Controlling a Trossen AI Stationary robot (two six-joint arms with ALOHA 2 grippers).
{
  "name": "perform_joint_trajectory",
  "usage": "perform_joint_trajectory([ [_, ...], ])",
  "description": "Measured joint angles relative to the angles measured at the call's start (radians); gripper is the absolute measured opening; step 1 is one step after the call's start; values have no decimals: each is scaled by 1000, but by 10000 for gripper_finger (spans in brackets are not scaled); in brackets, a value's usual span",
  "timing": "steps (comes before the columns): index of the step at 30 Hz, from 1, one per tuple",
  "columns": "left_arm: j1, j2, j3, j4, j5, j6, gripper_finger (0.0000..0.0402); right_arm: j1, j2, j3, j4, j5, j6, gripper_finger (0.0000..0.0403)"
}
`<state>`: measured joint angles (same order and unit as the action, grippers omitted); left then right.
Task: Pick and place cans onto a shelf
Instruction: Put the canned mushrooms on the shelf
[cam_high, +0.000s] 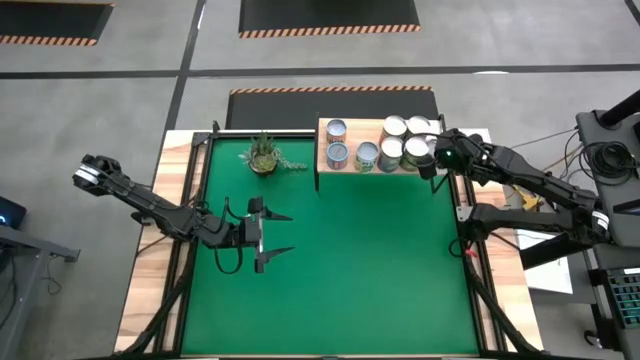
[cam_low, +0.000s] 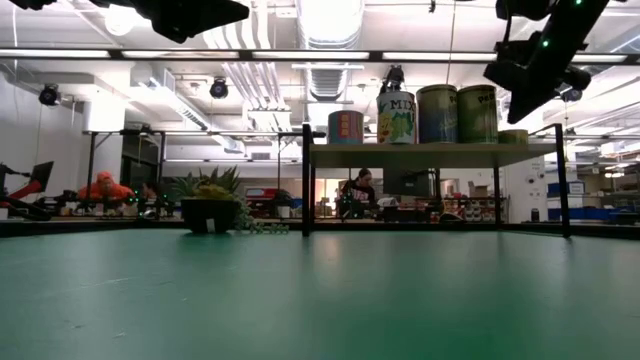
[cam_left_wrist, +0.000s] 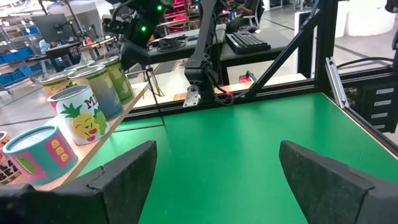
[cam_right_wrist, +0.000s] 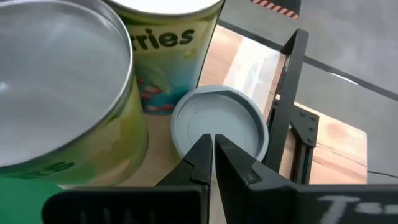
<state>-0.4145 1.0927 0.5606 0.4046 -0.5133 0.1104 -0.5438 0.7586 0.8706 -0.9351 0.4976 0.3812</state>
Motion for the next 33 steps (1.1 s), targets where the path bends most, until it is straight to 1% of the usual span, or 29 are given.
perform_joint_trajectory([
  [10,0,0,0,-1,0,0,320,0,2,-28,5,-1,19,9],
  [18,0,0,0,0,0,0,320,0,2,-23,-29,-51,28,9],
  [21,0,0,0,0,0,0,320,0,2,2,-81,-63,41,9],
  [27,0,0,0,7,0,0,320,0,2,100,-181,-64,65,9],
  [30,0,0,0,6,0,0,320,0,1,134,-182,-63,65,9],
  [33,0,0,0,6,0,0,320,0,1,132,-161,-55,65,9],
])
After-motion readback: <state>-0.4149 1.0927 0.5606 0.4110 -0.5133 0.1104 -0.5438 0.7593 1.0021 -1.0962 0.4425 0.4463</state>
